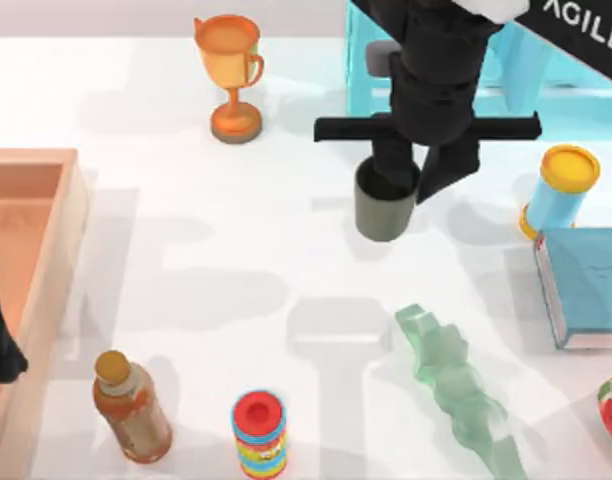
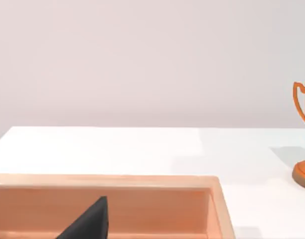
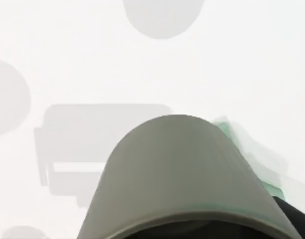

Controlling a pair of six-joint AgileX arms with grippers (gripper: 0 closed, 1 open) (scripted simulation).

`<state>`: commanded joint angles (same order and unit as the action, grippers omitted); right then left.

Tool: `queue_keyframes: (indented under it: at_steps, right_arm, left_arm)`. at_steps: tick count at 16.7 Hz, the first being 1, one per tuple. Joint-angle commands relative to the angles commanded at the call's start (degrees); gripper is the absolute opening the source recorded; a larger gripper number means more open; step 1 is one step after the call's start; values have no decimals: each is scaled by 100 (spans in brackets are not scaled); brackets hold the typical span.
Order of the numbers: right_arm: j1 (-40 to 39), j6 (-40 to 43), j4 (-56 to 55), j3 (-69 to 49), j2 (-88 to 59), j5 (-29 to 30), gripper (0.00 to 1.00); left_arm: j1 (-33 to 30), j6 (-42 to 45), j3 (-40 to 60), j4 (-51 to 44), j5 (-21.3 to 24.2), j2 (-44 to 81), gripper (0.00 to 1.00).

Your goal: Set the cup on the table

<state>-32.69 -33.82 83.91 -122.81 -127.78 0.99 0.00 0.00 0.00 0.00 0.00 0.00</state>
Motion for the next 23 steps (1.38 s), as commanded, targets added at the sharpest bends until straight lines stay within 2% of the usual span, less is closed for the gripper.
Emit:
queue_keyframes:
  at_steps: [7, 12, 23]
  right_arm:
    - [-85, -80, -1242, 1157, -83, 15, 0]
    - [-93, -95, -1373, 1285, -101, 16, 0]
    - [-93, -95, -1373, 1285, -101, 16, 83]
  left_arm:
    - [0, 0, 0, 0, 0, 0, 100]
    - [0, 0, 0, 0, 0, 0, 100]
    - [0, 0, 0, 0, 0, 0, 100]
